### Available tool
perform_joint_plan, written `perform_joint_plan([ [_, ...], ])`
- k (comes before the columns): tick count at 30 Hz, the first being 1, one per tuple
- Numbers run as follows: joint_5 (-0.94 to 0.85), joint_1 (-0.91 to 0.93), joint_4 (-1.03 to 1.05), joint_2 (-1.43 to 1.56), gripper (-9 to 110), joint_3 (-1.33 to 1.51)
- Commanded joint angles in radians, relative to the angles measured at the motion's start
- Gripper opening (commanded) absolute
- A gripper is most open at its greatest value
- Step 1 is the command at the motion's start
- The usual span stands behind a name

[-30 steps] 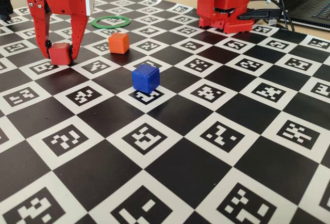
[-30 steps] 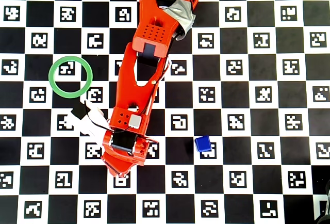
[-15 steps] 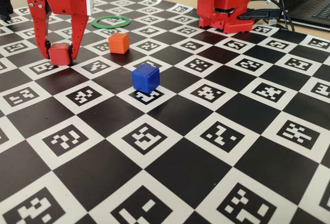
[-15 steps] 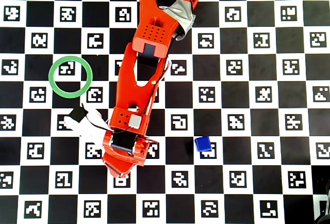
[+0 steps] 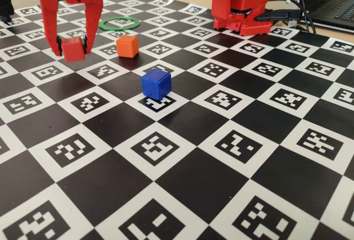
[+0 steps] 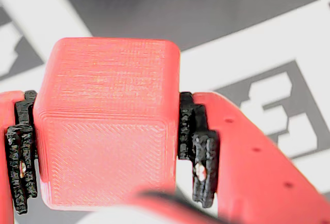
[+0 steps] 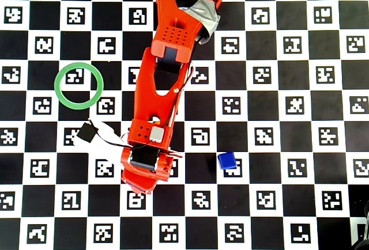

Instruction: Grab the red cube then put it in the green circle then put the blue cube on top and finally the orange cube on top

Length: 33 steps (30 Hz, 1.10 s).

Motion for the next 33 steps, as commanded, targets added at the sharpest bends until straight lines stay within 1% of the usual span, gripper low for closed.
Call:
perform_joint_plan([
  [1, -0.106, 0.008, 0.034, 0.265, 1, 0.008],
  [10, -0.388, 0.097, 0.107, 0.540, 1, 0.158],
  [20, -0.683, 0.250, 0.150, 0.788, 0, 0.428],
  [25, -0.818, 0.331, 0.146, 0.881, 0, 0.558],
  [33, -0.963, 0.459, 0.141, 0.934, 0, 0.680],
])
